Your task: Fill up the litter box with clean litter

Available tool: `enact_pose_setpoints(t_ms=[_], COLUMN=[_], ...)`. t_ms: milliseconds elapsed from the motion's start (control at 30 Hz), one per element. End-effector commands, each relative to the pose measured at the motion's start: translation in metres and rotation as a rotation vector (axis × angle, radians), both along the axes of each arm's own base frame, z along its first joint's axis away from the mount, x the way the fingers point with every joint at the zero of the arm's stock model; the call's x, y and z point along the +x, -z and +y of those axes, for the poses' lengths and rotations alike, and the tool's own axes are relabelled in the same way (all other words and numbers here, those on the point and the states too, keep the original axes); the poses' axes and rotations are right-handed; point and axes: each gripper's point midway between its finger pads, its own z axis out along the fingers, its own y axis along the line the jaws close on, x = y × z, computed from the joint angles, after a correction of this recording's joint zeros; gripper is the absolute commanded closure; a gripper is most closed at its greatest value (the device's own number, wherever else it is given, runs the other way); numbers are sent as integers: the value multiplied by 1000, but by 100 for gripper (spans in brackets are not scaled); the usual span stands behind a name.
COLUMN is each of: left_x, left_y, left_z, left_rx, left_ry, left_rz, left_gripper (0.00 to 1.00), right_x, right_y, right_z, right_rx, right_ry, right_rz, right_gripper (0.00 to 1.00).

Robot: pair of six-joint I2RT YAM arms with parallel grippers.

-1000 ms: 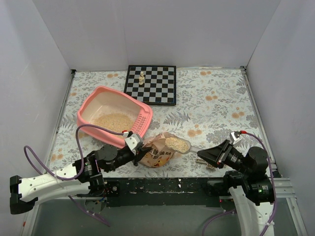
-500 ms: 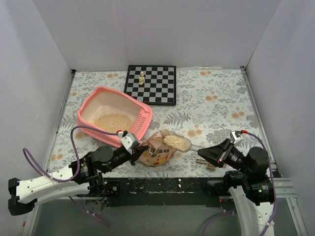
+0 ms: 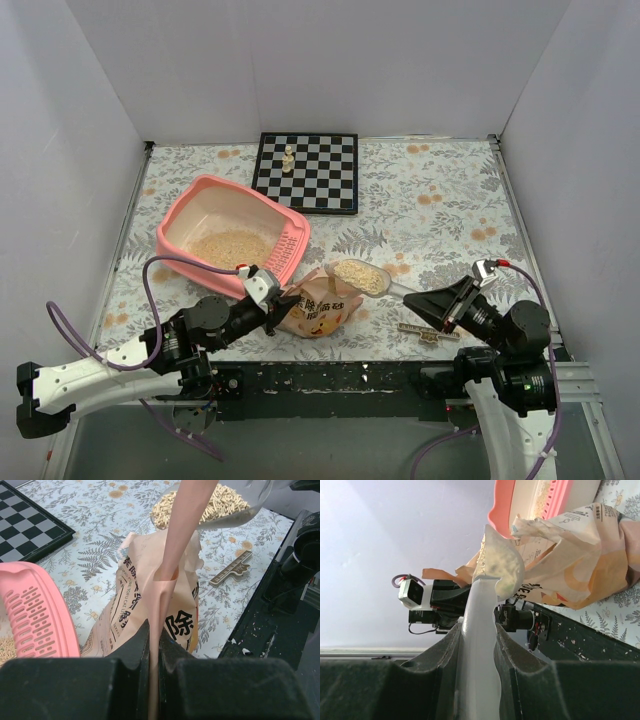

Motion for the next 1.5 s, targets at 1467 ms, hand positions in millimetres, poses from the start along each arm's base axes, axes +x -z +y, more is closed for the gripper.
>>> enact_pose_setpoints(t_ms=[1467], left_x=[-16], left_y=[-52], left_z=[3], left_rx=[-151], left_ry=[84], left_rz=[-56], left_gripper=[100], right_x=[123], right_y=[-60], right_z=[77], right_rx=[16], right_ry=[-125], right_rz=[-314], right_gripper=[99])
